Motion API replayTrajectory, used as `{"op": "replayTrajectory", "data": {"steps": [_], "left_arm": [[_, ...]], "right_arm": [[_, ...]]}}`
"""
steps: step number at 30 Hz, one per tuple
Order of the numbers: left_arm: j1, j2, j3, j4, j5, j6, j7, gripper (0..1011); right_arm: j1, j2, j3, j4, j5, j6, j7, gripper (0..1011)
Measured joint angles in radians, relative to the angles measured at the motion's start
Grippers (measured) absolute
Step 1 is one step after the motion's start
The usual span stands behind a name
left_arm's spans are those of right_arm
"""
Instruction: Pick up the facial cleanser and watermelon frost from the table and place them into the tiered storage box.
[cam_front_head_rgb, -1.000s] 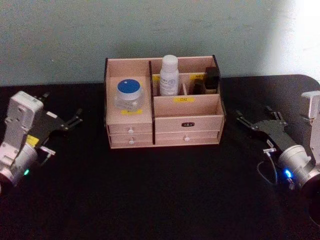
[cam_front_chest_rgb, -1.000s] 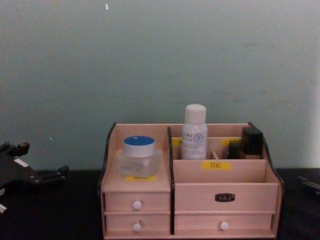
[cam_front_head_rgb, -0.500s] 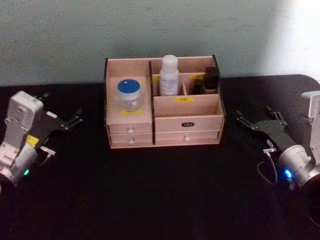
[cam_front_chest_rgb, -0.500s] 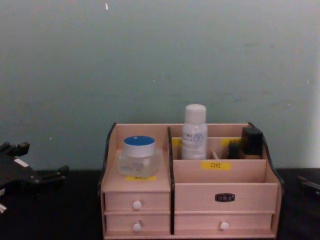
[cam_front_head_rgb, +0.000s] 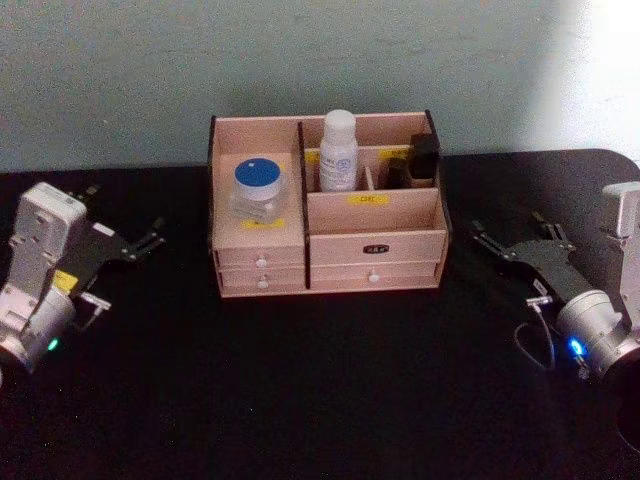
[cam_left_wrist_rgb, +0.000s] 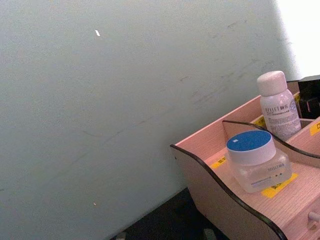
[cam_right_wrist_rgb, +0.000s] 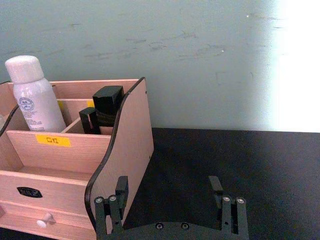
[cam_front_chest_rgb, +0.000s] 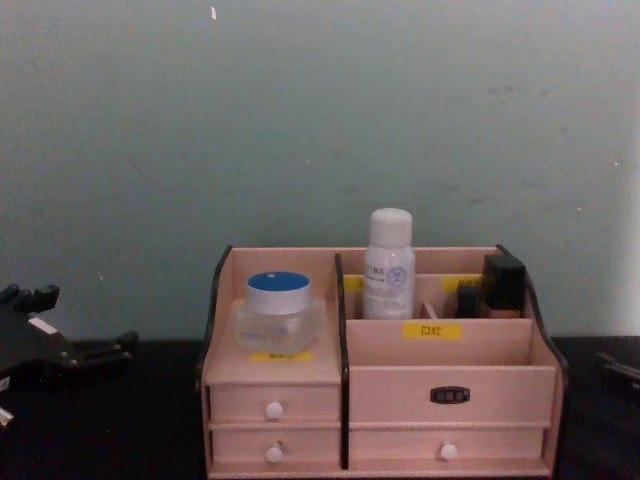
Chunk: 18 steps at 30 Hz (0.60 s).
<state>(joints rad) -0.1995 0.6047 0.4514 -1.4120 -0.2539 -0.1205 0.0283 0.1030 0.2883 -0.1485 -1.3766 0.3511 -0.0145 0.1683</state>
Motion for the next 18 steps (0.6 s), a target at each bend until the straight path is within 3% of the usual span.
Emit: {"op": "replayTrajectory", "data": {"steps": [18], "left_arm": [[0.000, 0.000, 0.000, 0.000, 0.000, 0.000, 0.000, 1001]], "right_arm": [[0.000, 0.000, 0.000, 0.000, 0.000, 0.000, 0.000, 1003]]}}
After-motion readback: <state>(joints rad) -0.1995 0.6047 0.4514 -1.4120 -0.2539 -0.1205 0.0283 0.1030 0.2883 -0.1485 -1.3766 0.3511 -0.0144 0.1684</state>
